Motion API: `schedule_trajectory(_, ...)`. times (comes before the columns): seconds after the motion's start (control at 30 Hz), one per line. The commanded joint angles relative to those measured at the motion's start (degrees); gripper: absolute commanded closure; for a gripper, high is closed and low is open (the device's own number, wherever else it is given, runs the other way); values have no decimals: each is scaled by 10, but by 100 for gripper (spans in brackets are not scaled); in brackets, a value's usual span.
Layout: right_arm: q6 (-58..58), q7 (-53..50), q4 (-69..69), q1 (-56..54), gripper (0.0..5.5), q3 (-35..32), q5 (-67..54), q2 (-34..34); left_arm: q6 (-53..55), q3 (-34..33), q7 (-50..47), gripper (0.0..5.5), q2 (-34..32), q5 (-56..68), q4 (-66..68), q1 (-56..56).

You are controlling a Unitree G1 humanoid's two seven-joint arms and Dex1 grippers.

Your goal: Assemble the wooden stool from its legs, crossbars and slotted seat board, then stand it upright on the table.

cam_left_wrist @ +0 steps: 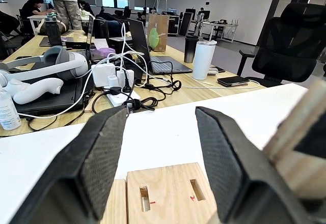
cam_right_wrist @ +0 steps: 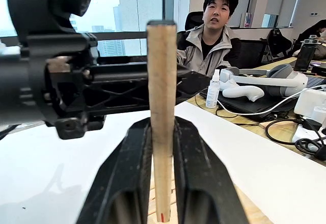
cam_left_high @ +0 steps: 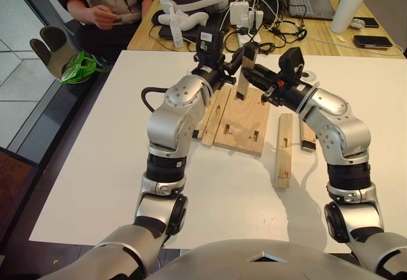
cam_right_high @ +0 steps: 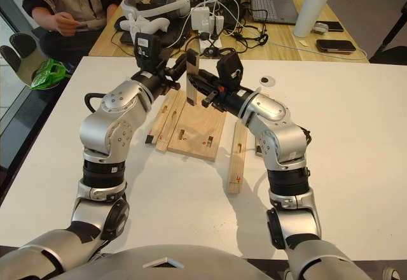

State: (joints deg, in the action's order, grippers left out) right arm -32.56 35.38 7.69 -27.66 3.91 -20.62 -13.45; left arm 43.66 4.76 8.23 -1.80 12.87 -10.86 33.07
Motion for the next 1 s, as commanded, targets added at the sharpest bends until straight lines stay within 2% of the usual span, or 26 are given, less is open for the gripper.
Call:
schedule_trajectory(0.03,13,0,-7,-24,510,17,4,10,16,36,27,303,9,11,-13,-2)
schedule_trajectory(0.33,20,-6,-1,-20,510,9,0,16,13,40,25,303,-4,-1,-17,-14)
schedule_trajectory(0.5,15,-113,-13,-24,510,-35,32,32,-22,-9,-15,303,-53,-49,1,13)
schedule_trajectory(0.6,10,-149,-17,-17,510,-50,40,30,-99,7,34,303,-143,-106,16,120)
schedule_trajectory(0.73,-3,-176,-17,-14,510,-68,40,24,-283,89,116,303,-234,-218,65,261)
schedule_trajectory(0.9,-7,-194,-19,-21,510,-80,40,19,-480,96,108,303,-221,-275,216,473)
schedule_trajectory(1.0,-14,-198,-11,-18,510,-82,39,17,-520,91,96,303,-205,-286,255,506)
